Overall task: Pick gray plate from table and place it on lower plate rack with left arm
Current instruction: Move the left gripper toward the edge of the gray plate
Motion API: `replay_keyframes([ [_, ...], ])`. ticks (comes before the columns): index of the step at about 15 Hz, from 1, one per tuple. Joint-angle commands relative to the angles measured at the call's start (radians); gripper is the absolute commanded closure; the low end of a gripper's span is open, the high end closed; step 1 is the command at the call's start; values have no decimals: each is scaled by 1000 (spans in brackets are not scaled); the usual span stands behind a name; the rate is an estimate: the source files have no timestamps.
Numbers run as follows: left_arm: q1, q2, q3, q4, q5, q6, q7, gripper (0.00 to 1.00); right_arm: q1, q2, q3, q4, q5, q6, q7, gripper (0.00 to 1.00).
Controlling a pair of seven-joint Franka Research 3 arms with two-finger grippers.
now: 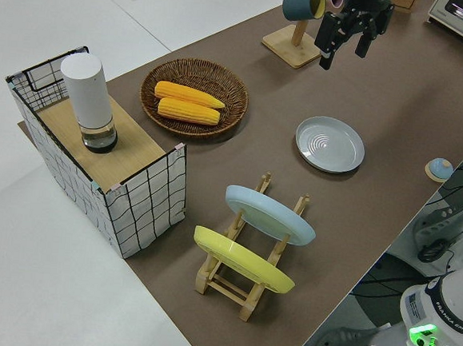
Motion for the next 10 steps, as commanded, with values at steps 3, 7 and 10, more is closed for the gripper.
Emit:
replay_keyframes([
  [3, 0, -41, 5, -52, -9, -2, -17, 9, -7, -2, 7, 6, 7, -14, 0, 13],
  [7, -8, -73, 5, -128, -9, 23, -46, 9, -7, -2, 7, 6, 7, -14, 0, 11],
  [10, -11, -93, 2, -200, -11, 67, -49, 9, -7, -2, 7, 6, 7, -14, -1, 11],
])
